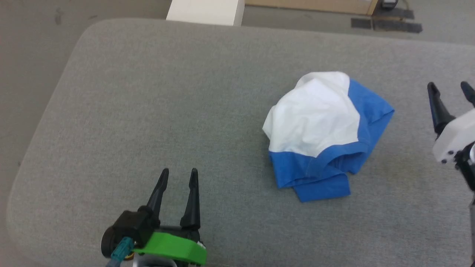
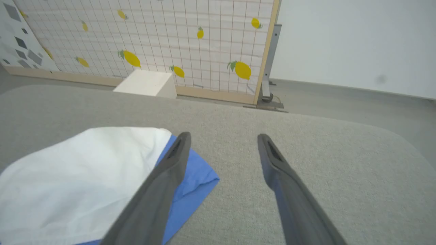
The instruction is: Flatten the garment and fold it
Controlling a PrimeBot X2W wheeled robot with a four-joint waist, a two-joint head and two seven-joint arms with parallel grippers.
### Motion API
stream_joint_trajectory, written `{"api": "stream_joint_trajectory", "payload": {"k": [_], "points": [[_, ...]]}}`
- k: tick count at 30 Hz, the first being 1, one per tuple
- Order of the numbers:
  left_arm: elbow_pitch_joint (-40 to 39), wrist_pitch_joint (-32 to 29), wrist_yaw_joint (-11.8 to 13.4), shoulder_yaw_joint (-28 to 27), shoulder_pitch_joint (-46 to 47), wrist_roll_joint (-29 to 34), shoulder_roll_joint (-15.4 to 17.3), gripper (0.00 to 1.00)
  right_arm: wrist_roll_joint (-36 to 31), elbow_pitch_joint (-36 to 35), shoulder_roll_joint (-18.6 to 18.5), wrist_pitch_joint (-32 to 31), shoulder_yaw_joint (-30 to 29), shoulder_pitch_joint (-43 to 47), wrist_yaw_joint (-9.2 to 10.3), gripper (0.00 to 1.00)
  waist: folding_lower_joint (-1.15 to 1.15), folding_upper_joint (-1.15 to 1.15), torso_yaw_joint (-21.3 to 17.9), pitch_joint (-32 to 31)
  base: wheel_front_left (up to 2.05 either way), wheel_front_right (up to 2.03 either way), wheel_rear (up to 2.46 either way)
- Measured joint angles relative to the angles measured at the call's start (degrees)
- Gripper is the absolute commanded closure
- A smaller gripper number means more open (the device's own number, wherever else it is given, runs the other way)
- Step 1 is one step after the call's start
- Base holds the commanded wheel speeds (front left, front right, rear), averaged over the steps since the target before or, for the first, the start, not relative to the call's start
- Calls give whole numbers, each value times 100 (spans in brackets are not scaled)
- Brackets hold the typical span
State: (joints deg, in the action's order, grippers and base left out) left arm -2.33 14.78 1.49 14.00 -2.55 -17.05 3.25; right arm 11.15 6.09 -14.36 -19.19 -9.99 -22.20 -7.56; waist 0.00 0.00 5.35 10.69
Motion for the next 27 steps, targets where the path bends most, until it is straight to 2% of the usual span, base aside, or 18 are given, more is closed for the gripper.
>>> {"api": "stream_joint_trajectory", "payload": {"k": [8, 11, 19, 24, 25, 26, 27], "points": [[10, 0, 10, 265, 393, -148, -14, 0, 169, 750, -813, -1479, 466, -639, 0, 0, 0, 0, 271, 538, 0, 0, 0], [10, 0, 43, 339, 471, -222, -19, 0, 370, 947, -1006, -1882, 576, -790, -1, 0, 0, 0, 422, 690, 0, 0, 0], [60, 0, 69, 531, 602, -342, -21, 0, 495, 1356, -1273, -2045, 517, -1043, -1, 0, 0, 0, 871, 970, 0, 0, 0], [70, 0, 110, 573, 627, -372, -21, 0, 500, 1601, -1307, -2226, 524, -1040, -1, 0, 0, 0, 1119, 1093, 0, 0, 0], [76, 0, 110, 577, 627, -372, -21, 0, 499, 1624, -1308, -2274, 526, -1041, -1, 7, 0, 0, 1163, 1119, 0, 0, 0], [79, 0, 110, 576, 627, -372, -21, 0, 500, 1637, -1308, -2308, 512, -1043, 0, 62, 0, 0, 1191, 1139, 0, 0, 0], [83, 0, 110, 573, 627, -372, -21, 0, 500, 1644, -1317, -2347, 493, -1052, 0, 99, 0, 0, 1220, 1163, 0, 0, 0]]}}
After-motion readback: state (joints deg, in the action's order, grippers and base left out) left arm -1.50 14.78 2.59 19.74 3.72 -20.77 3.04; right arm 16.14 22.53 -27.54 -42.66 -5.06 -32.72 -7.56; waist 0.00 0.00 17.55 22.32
